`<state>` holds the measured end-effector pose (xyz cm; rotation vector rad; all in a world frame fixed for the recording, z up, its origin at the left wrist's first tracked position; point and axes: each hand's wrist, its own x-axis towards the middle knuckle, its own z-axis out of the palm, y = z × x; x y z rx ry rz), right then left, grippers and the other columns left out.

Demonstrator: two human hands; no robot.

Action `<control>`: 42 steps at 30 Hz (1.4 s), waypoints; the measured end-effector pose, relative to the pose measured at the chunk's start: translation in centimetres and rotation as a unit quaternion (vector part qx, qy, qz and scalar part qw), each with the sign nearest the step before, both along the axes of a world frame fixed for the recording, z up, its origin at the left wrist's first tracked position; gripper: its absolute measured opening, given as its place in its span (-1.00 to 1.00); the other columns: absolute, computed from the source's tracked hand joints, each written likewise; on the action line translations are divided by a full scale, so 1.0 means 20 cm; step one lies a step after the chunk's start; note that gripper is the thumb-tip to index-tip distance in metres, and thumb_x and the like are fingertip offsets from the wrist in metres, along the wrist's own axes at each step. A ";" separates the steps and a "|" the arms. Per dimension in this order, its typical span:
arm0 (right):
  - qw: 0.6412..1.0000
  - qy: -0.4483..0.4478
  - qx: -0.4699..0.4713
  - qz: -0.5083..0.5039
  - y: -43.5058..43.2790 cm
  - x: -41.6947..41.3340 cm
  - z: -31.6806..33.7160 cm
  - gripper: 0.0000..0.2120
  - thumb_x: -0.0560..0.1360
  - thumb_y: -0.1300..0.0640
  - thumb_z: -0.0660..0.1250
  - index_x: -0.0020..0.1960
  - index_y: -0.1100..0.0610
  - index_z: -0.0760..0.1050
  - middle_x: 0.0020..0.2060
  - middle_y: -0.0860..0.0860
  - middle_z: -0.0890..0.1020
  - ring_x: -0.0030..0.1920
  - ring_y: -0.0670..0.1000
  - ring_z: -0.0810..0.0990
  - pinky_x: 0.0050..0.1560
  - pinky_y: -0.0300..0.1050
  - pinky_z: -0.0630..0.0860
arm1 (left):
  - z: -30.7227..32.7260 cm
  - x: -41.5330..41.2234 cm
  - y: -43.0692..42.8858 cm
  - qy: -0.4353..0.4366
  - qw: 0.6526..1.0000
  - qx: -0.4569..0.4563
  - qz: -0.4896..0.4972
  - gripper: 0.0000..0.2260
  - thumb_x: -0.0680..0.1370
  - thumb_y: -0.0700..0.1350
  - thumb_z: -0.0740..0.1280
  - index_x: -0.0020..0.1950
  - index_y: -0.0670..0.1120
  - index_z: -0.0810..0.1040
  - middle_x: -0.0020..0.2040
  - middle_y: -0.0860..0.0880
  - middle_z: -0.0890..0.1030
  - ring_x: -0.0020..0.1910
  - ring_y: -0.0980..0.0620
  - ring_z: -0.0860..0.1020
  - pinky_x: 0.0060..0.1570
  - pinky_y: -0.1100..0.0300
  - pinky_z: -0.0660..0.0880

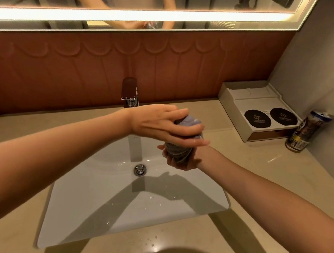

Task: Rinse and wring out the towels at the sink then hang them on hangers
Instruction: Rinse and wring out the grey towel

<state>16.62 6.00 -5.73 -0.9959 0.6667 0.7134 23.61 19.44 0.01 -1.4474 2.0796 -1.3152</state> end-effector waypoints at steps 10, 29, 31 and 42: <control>0.994 0.089 -0.038 -0.042 0.05 0.05 -0.05 -0.65 0.50 0.00 0.10 -0.37 0.16 0.40 -0.60 0.08 0.48 -0.69 0.01 0.42 -0.64 -0.39 0.36 | -0.02 -0.01 0.04 0.033 0.981 0.020 0.189 -0.85 0.54 -0.32 0.14 -0.02 -0.17 0.47 -0.10 -0.13 0.52 -0.33 -0.07 0.48 -0.23 0.08 0.46; 0.952 -0.040 -0.185 -0.240 0.09 0.18 -0.07 -0.84 0.46 0.20 0.21 -0.13 0.23 0.54 -0.27 0.17 0.59 -0.34 0.14 0.53 -0.51 -0.18 0.46 | -0.28 -0.10 0.00 0.370 0.724 -0.242 0.529 -0.28 -0.08 -0.54 0.50 0.07 -0.26 0.57 -0.33 -0.21 0.51 -0.54 -0.15 0.47 -0.65 0.23 0.30; 0.943 -0.060 -0.223 -0.241 0.09 0.19 -0.09 -0.80 0.44 0.19 0.21 -0.06 0.25 0.56 -0.22 0.20 0.61 -0.38 0.14 0.54 -0.57 -0.23 0.43 | -0.28 -0.12 -0.02 0.443 0.666 -0.258 0.542 -0.39 0.12 -0.59 0.41 0.15 -0.29 0.51 -0.25 -0.26 0.50 -0.42 -0.24 0.51 -0.54 0.11 0.33; 0.795 -0.267 -0.525 -0.149 0.01 0.23 -0.15 -0.63 0.42 0.24 0.19 -0.55 0.13 0.22 -0.58 0.02 0.26 -0.46 0.10 0.28 -0.46 -0.11 0.16 | -0.48 -0.18 -0.14 0.617 0.451 -0.363 0.533 -0.82 0.49 -0.31 0.26 0.09 -0.25 0.39 -0.11 -0.23 0.57 -0.15 -0.18 0.53 -0.32 0.16 0.27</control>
